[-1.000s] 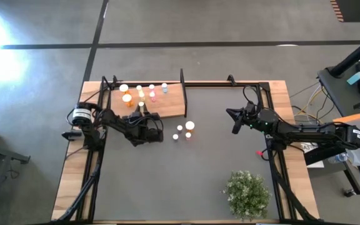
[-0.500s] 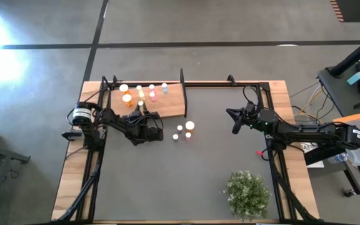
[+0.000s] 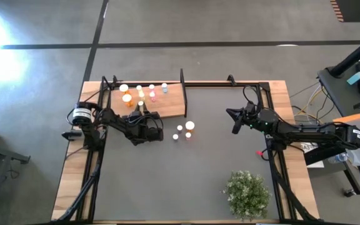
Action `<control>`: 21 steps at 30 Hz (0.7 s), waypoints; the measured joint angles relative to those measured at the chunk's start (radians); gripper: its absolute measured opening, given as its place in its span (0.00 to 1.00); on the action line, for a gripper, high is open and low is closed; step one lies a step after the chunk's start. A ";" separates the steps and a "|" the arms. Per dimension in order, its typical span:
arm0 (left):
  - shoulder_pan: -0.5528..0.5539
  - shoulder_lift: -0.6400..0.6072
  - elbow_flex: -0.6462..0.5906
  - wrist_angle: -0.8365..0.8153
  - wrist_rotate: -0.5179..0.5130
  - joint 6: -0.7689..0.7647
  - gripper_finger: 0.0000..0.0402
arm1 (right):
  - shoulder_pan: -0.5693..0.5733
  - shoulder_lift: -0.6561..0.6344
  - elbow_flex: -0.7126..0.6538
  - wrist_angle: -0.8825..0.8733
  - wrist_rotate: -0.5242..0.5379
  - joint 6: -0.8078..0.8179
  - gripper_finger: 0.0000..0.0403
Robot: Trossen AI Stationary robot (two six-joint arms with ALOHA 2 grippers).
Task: Pick and place medicine bottles onto shelf by color
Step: Put the yellow pill bottle on the shelf aligned with the other yellow pill bottle
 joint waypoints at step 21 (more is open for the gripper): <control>-0.003 0.000 0.000 0.014 0.001 -0.002 0.26 | 0.000 0.000 0.000 0.000 0.000 0.000 0.02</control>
